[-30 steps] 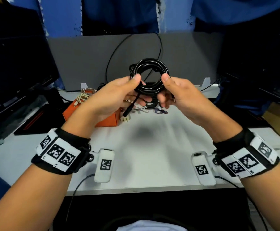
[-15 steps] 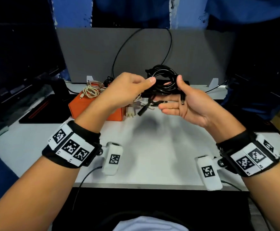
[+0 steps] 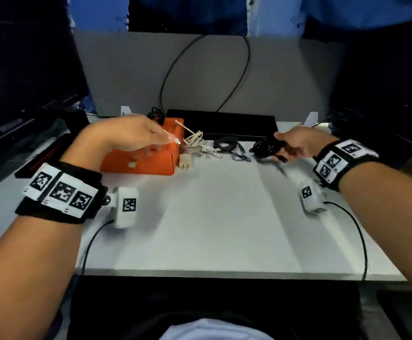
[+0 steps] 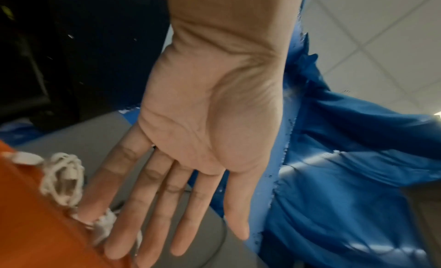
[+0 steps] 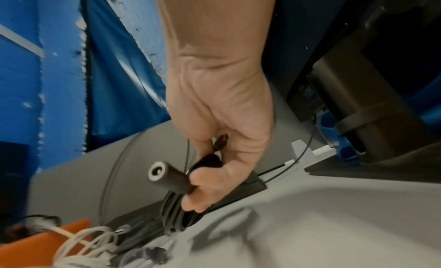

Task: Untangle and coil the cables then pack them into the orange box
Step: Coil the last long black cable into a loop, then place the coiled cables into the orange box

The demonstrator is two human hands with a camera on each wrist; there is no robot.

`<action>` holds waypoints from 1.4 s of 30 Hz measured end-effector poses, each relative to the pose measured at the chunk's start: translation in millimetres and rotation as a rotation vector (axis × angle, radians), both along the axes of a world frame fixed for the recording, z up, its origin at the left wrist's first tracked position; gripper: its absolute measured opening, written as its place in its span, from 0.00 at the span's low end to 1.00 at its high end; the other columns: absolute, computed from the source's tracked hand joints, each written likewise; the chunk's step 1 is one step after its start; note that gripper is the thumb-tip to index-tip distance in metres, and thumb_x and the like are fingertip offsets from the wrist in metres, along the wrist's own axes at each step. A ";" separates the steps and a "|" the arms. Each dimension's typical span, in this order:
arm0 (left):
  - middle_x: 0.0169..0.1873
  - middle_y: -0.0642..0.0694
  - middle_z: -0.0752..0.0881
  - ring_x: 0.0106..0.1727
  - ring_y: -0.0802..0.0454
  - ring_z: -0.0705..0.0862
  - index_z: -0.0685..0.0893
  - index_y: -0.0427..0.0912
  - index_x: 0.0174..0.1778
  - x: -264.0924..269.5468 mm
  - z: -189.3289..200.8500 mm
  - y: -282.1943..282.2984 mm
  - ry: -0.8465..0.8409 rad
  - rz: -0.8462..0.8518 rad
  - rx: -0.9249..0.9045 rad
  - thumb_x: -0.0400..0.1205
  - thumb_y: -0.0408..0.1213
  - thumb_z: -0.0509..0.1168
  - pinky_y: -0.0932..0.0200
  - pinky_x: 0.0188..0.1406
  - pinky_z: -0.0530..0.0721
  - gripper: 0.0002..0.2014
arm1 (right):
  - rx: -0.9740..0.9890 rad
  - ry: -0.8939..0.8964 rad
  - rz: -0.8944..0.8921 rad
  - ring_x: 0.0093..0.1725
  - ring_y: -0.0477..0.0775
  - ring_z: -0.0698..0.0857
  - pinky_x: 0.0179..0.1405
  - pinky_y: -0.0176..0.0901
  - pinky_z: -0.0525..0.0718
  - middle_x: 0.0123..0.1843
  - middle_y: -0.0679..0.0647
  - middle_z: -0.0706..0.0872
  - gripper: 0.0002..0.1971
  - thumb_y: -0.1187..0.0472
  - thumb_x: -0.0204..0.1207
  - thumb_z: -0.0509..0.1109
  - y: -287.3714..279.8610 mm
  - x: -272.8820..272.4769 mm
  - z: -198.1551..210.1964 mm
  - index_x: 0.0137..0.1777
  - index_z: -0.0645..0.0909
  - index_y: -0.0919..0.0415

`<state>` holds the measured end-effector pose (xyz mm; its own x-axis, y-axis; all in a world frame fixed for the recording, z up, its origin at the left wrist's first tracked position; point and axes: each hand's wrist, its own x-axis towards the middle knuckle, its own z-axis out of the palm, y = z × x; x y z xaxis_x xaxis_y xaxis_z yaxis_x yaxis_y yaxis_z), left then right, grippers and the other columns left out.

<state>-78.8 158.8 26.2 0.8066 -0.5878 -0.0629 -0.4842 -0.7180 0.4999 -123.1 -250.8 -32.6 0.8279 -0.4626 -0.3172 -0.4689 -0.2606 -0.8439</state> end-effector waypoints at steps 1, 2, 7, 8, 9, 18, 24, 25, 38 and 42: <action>0.45 0.48 0.93 0.44 0.48 0.92 0.91 0.52 0.46 6.4 -5.4 4.1 0.042 0.023 -0.011 0.78 0.65 0.66 0.40 0.51 0.92 0.20 | -0.010 -0.007 -0.027 0.25 0.58 0.89 0.14 0.35 0.79 0.26 0.61 0.87 0.14 0.54 0.93 0.59 0.6 5.7 -2.6 0.54 0.74 0.66; 0.47 0.46 0.92 0.45 0.46 0.92 0.92 0.51 0.47 12.1 -11.1 8.5 0.088 0.048 -0.022 0.76 0.65 0.68 0.38 0.51 0.92 0.21 | -0.003 -0.014 -0.047 0.20 0.57 0.87 0.13 0.36 0.80 0.27 0.62 0.87 0.13 0.56 0.93 0.59 2.9 12.5 -6.2 0.54 0.74 0.67; 0.50 0.47 0.94 0.54 0.44 0.92 0.92 0.50 0.55 25.6 -23.2 19.7 0.222 0.063 -0.139 0.54 0.79 0.75 0.38 0.57 0.91 0.43 | 0.005 0.073 -0.069 0.15 0.57 0.85 0.12 0.42 0.82 0.20 0.62 0.85 0.16 0.53 0.92 0.60 5.6 37.5 -42.7 0.50 0.73 0.67; 0.50 0.46 0.94 0.54 0.43 0.92 0.92 0.49 0.55 26.8 -23.4 21.0 0.237 0.070 -0.168 0.49 0.81 0.76 0.38 0.57 0.91 0.47 | -0.012 0.069 -0.078 0.15 0.57 0.84 0.16 0.44 0.85 0.20 0.62 0.85 0.15 0.53 0.92 0.62 4.7 37.5 -45.2 0.52 0.74 0.66; 0.49 0.44 0.94 0.53 0.42 0.92 0.92 0.47 0.55 27.3 -24.0 22.3 0.249 0.075 -0.190 0.45 0.81 0.76 0.39 0.57 0.91 0.50 | -0.034 0.063 -0.096 0.17 0.57 0.83 0.24 0.47 0.89 0.24 0.62 0.85 0.14 0.53 0.91 0.63 2.3 34.9 -44.9 0.55 0.75 0.66; 0.40 0.37 0.86 0.33 0.46 0.82 0.85 0.35 0.48 61.9 -11.0 64.3 0.000 0.441 -0.266 0.89 0.49 0.64 0.56 0.32 0.81 0.18 | -0.831 0.103 0.075 0.73 0.70 0.81 0.74 0.59 0.77 0.72 0.66 0.84 0.39 0.30 0.85 0.56 7.7 35.9 2.0 0.74 0.79 0.65; 0.45 0.32 0.86 0.38 0.39 0.85 0.82 0.28 0.57 101.7 -23.3 60.9 0.046 0.558 0.019 0.88 0.29 0.56 0.50 0.34 0.87 0.11 | -0.950 -0.308 0.263 0.58 0.67 0.88 0.61 0.54 0.84 0.54 0.65 0.91 0.19 0.46 0.87 0.63 112.5 27.5 54.4 0.53 0.87 0.62; 0.45 0.34 0.86 0.40 0.40 0.85 0.83 0.30 0.55 103.4 -25.9 60.9 0.060 0.544 0.070 0.88 0.30 0.58 0.51 0.33 0.87 0.10 | -0.939 -0.307 0.399 0.52 0.64 0.88 0.53 0.50 0.84 0.47 0.60 0.91 0.18 0.47 0.87 0.64 143.2 18.9 57.2 0.48 0.86 0.61; 0.39 0.38 0.90 0.33 0.46 0.93 0.83 0.30 0.50 114.3 -10.9 53.1 0.324 0.367 0.457 0.89 0.34 0.65 0.58 0.29 0.88 0.09 | -1.316 0.111 0.780 0.75 0.69 0.80 0.65 0.63 0.86 0.78 0.62 0.79 0.23 0.60 0.85 0.70 353.2 40.6 -8.4 0.78 0.76 0.64; 0.39 0.39 0.92 0.33 0.47 0.93 0.85 0.31 0.50 116.6 -7.4 49.8 0.357 0.375 0.480 0.89 0.36 0.65 0.60 0.30 0.86 0.11 | -1.343 0.203 0.819 0.74 0.64 0.82 0.66 0.58 0.87 0.76 0.57 0.81 0.22 0.59 0.85 0.71 357.0 30.4 -2.8 0.77 0.78 0.62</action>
